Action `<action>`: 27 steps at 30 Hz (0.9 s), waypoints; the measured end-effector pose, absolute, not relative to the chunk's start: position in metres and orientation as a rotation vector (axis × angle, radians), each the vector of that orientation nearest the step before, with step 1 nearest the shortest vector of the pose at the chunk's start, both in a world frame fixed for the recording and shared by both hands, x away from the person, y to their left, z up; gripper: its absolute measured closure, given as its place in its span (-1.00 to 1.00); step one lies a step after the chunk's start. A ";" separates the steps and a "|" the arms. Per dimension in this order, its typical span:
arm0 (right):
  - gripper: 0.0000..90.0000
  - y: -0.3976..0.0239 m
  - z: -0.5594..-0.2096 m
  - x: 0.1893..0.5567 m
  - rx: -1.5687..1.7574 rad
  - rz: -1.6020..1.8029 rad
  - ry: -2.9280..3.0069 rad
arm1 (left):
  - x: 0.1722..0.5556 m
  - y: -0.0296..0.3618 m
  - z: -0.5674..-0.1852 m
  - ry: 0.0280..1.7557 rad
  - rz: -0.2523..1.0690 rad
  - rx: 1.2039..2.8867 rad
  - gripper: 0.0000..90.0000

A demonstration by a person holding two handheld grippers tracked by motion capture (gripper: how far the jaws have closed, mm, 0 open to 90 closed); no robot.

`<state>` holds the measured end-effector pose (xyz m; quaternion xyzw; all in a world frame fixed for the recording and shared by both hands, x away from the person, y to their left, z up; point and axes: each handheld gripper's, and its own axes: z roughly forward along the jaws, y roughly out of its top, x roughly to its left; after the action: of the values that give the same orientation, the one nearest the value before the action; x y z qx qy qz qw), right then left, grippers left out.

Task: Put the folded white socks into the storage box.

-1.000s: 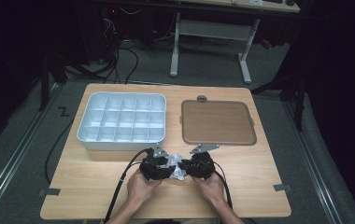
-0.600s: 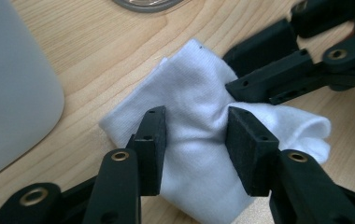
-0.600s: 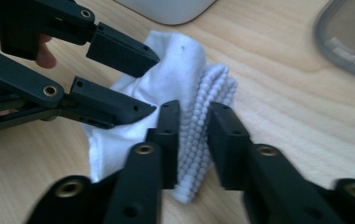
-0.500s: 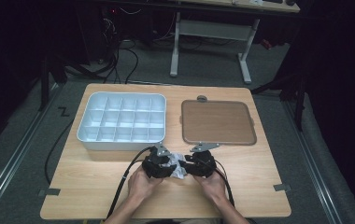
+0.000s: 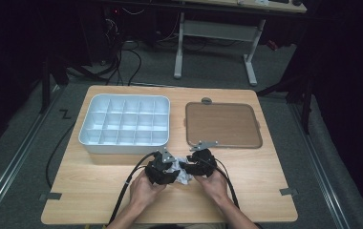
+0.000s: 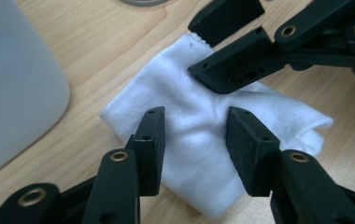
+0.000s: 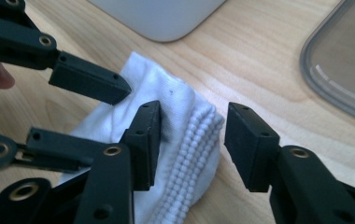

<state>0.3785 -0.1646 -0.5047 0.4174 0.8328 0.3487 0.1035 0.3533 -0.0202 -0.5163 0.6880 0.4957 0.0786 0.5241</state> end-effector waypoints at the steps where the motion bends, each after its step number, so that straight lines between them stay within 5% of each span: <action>1: 0.33 -0.166 -0.507 0.378 1.232 1.050 2.464 | 0.353 -0.020 -0.516 1.197 0.186 1.642 0.29; 15: 0.39 -0.164 -0.508 0.376 1.214 1.042 2.492 | 0.343 -0.013 -0.510 1.195 0.210 1.631 0.22; 27: 0.16 -0.175 -0.490 0.362 1.246 1.102 2.428 | 0.329 0.004 -0.498 1.193 0.162 1.572 0.17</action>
<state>0.3617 -0.1750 -0.4900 0.4214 0.8208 0.3727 0.0991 0.3294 0.0035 -0.4981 0.6637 0.5037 0.0682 0.5488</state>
